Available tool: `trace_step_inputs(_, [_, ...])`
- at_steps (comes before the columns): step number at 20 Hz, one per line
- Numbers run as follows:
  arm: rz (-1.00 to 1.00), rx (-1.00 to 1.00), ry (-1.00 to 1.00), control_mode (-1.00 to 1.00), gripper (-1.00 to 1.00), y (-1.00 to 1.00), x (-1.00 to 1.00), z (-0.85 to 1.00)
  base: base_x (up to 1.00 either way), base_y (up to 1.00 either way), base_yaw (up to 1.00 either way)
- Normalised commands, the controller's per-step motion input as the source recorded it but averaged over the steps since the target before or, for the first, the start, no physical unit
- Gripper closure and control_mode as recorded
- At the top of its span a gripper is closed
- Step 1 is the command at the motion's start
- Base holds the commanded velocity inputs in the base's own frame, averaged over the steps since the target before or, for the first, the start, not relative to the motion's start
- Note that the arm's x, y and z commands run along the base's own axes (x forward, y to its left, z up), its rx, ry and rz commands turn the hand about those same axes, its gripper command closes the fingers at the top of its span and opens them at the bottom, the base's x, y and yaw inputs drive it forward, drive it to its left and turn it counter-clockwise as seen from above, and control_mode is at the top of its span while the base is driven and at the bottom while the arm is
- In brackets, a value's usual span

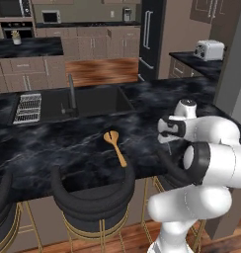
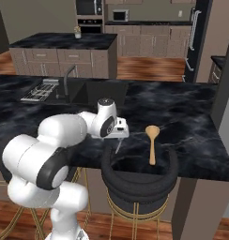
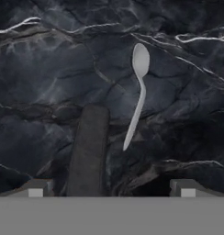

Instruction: Pick up the metallic utensils from the counter and place them in the open drawer. Make sure not to pick up any wooden utensils.

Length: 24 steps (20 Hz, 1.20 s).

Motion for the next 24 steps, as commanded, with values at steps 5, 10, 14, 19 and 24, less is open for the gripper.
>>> trace_step_inputs(5, [0.02,0.0,0.04,-1.0,-1.0,-0.24,0.52,-0.3,0.0,0.0,0.0])
trace_step_inputs(10, [0.0,0.0,0.06,-1.0,-1.0,-0.17,0.45,-0.35,0.0,0.0,0.0])
trace_step_inputs(14, [0.0,0.0,0.03,-1.0,-1.0,-0.15,0.41,-0.33,0.0,0.0,0.0])
trace_step_inputs(19, [0.0,0.0,0.01,-1.0,-1.0,-0.02,0.39,-0.24,0.0,0.0,0.0])
trace_step_inputs(24, [0.0,0.0,0.0,-1.0,-1.0,0.0,0.37,-0.22,0.0,0.0,0.0])
